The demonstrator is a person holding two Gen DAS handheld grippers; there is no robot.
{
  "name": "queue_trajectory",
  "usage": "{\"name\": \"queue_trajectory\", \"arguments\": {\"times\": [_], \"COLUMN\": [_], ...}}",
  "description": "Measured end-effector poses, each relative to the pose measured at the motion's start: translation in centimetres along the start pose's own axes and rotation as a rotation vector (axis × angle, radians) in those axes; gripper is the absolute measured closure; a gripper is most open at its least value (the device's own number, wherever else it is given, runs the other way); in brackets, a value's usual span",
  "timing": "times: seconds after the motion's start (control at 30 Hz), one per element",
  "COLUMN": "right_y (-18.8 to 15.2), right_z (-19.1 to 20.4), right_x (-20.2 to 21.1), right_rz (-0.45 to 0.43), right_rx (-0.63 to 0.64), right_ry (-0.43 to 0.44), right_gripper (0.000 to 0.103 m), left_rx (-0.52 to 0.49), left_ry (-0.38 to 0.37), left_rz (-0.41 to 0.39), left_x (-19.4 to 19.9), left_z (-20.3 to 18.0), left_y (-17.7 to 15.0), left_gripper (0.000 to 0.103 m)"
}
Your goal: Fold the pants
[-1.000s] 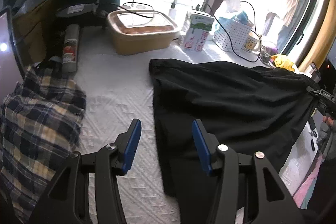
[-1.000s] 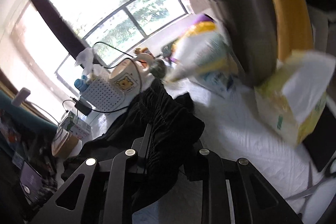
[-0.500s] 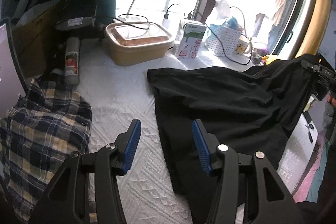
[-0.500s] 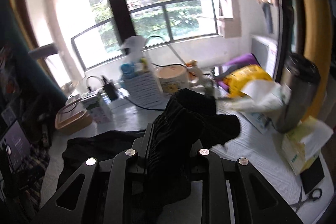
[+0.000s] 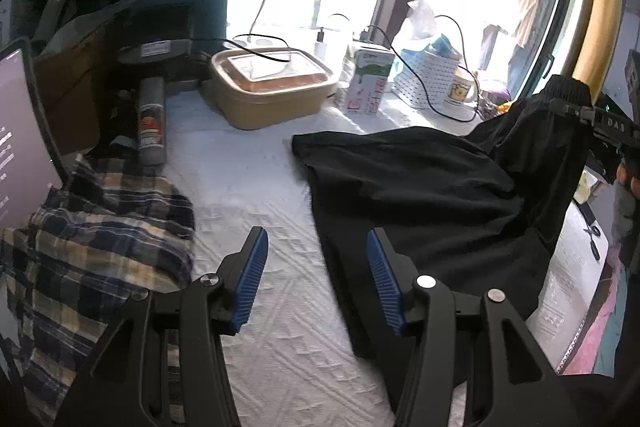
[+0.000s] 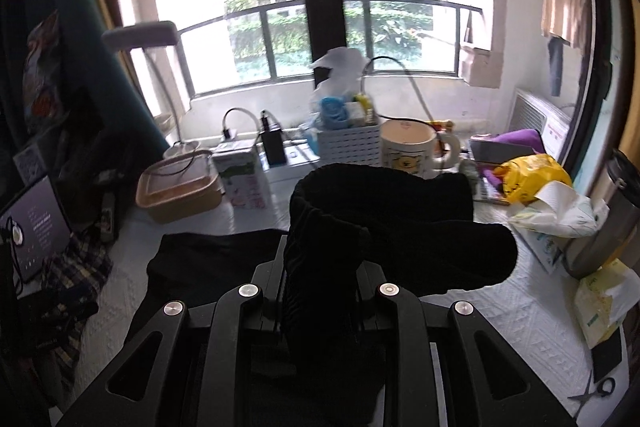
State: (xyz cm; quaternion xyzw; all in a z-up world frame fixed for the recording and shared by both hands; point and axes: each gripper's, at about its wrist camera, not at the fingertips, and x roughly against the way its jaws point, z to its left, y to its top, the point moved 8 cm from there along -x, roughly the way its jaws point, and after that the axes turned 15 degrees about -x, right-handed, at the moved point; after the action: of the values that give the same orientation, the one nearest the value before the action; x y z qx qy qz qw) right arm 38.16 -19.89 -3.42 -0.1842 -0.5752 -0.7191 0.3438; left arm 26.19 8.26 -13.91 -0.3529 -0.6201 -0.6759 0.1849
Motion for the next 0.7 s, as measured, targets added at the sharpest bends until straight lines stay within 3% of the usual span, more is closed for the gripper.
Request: {"name": "queue_trajectory", "arguments": {"times": [0.4,0.7], "right_y": [-4.5,-9.4], "right_z": [6.1,10.6], "right_x": [-2.5,-4.0], "right_rz": [0.099,0.186], "right_rx": [0.102,0.194], "right_ry": [0.055,0.100], "right_gripper": [0.079,0.079], "left_rx": [0.032,0.050], "left_ry": [0.057,0.054], "left_rz": [0.011,0.007], "left_x": [0.5,0.9], "left_z": [3.2,3.9], "left_y": [-0.6,-0.8], "left_gripper": [0.050,0.050]}}
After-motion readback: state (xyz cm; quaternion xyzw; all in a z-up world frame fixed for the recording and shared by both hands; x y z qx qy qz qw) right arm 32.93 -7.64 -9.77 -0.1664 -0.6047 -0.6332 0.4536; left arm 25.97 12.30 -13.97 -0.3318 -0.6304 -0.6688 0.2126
